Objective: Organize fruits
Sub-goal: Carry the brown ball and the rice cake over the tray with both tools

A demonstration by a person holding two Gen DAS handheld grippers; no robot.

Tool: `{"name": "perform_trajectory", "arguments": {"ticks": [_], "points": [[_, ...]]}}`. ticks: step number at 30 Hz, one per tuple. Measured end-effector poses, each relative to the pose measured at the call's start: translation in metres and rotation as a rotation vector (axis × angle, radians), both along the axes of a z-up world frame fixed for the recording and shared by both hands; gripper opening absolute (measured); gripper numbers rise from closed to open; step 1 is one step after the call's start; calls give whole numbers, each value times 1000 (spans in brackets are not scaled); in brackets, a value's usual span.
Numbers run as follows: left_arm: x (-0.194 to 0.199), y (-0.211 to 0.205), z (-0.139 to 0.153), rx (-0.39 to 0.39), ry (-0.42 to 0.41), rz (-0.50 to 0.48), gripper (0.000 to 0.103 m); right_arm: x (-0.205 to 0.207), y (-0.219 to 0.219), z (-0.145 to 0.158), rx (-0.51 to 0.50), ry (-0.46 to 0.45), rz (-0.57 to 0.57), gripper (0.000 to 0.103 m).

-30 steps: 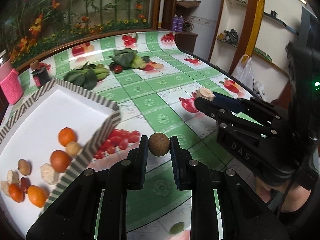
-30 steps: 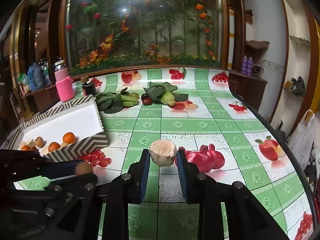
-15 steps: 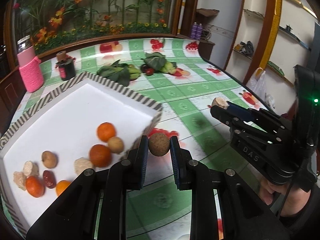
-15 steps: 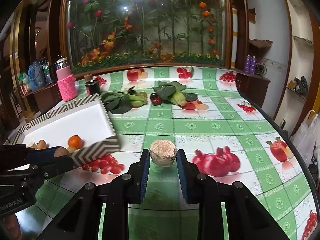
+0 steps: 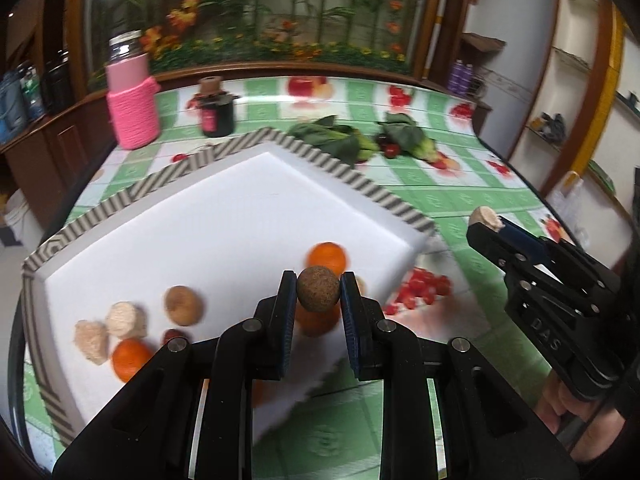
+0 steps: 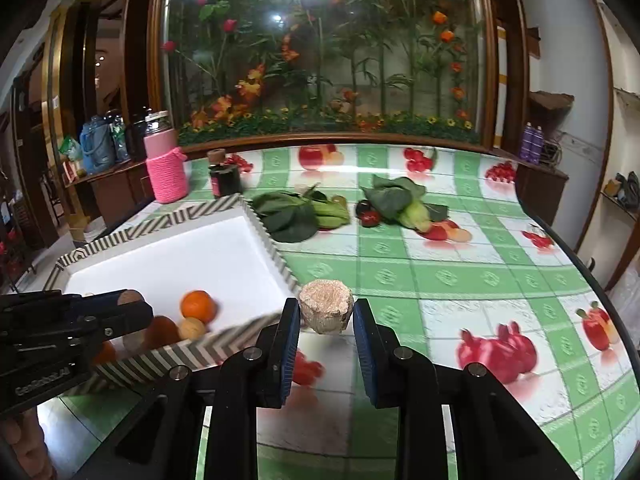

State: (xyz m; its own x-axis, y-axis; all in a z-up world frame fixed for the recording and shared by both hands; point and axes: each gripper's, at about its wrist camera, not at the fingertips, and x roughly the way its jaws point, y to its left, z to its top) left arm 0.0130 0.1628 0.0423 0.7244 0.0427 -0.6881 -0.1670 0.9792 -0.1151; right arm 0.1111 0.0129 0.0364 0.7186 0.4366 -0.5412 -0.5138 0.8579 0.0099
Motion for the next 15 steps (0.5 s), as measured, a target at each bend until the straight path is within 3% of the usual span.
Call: {"name": "perform_trajectory", "arguments": {"ticks": [15], "points": [[0, 44, -10, 2, 66, 173, 21, -9, 61, 1, 27, -13, 119, 26]]}}
